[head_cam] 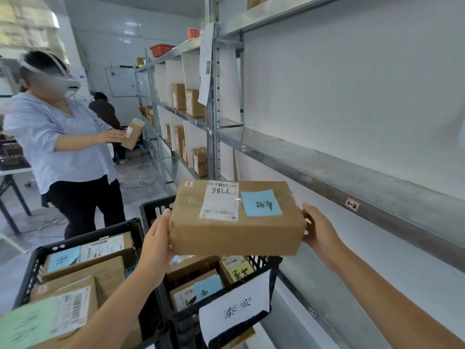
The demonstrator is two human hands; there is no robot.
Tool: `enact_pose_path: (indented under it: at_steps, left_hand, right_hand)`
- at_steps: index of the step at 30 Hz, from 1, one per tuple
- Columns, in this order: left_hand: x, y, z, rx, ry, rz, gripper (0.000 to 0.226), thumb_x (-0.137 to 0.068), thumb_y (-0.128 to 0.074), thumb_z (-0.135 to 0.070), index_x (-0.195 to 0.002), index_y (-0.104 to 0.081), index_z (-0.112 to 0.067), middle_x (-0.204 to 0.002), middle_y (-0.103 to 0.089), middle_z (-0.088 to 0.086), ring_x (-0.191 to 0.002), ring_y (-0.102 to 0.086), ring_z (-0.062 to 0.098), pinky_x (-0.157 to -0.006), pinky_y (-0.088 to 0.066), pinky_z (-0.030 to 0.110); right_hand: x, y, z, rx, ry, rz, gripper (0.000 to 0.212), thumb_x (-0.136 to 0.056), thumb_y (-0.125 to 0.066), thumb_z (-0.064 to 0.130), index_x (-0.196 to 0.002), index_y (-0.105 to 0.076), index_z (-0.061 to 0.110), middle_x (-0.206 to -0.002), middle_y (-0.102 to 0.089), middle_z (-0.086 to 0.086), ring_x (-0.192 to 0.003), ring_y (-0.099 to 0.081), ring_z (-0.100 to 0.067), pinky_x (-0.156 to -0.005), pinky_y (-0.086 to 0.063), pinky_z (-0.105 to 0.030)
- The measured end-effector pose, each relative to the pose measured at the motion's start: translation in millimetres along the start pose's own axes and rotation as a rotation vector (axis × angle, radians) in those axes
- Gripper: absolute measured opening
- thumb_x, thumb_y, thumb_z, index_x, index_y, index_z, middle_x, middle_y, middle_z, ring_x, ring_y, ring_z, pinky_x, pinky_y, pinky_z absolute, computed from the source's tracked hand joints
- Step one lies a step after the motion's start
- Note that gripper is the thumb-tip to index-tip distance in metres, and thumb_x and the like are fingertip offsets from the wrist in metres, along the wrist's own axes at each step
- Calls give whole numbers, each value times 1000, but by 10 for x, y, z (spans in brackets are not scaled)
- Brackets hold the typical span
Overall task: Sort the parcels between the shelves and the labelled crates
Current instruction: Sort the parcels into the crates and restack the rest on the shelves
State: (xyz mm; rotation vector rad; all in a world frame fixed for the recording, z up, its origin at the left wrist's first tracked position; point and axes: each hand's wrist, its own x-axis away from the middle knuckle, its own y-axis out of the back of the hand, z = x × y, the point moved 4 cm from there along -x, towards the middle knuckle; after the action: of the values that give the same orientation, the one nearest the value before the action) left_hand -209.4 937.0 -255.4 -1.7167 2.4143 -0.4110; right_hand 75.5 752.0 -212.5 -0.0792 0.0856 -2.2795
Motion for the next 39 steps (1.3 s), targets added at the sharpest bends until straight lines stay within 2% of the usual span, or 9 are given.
enact_pose_path:
  at_steps: [3,6,9,13,17,21,27,34,39]
  left_hand:
    - [38,-25,44,-17,43,75,45,-83,-56,-69,-114,-70,-39,-116,-73,3,-106,-70,26,-80,-59,48]
    - [44,-41,94,-3,111,83,69,-65,-62,-79,-121,-65,-38,-118,-73,2,-109,-69,27,-80,-59,50]
    - [32,-21,140,8,175,34,77,-57,-68,-77,-123,-60,-38,-117,-71,3,-107,-70,27,-75,-60,49]
    - [26,-12,200,10,145,88,60,-73,-72,-66,-119,-62,-29,-122,-68,8,-108,-69,29,-77,-60,50]
    - [-7,-6,293,25,157,73,51,-83,-63,-61,-121,-59,-28,-120,-70,7,-109,-69,29,-86,-58,55]
    - [-52,30,377,-8,165,27,45,-86,-59,-64,-122,-58,-37,-114,-73,2,-105,-71,24,-83,-60,47]
    - [-256,225,499,-201,212,-77,34,-96,-49,-57,-117,-66,-36,-129,-65,-2,-121,-57,20,-113,-38,50]
    - [-486,415,631,-207,123,-192,29,-103,-44,-41,-124,-63,-33,-124,-65,-11,-122,-55,12,-113,-37,43]
    - [-736,601,669,-207,100,-294,30,-105,-43,-35,-129,-59,-31,-126,-63,-11,-123,-54,10,-103,-41,32]
  right_hand:
    - [48,-53,-71,64,-29,110,45,-98,-47,54,-99,-67,14,-99,-73,-10,-94,-69,-28,-89,-51,-37]
    - [61,-69,-122,54,-49,105,55,-86,-64,51,-125,-60,12,-112,-75,-8,-105,-70,-26,-94,-54,-42]
    - [54,-60,-174,43,-57,89,68,-76,-69,52,-124,-55,6,-110,-75,-9,-103,-71,-27,-90,-56,-41]
    - [39,-50,-248,29,-94,122,70,-72,-71,54,-121,-46,11,-112,-73,-7,-97,-73,-19,-70,-58,-32]
    - [-59,-43,-264,51,-96,174,68,-73,-72,56,-121,-41,17,-106,-75,-2,-92,-73,-14,-68,-57,-31]
    - [-223,-120,-323,50,-85,188,66,-73,-73,53,-121,-41,22,-102,-77,-3,-88,-74,-17,-65,-56,-33]
    - [-707,-155,-269,7,-40,111,66,-68,-81,48,-122,-47,32,-99,-77,-3,-76,-75,-15,-53,-56,-32]
    - [-1316,-693,-320,44,-63,192,66,-71,-75,47,-132,-50,46,-107,-76,2,-90,-75,-16,-59,-57,-28]
    - [-1768,-1174,-456,70,-125,254,60,-72,-76,44,-129,-62,35,-111,-76,-4,-96,-74,-22,-66,-58,-30]
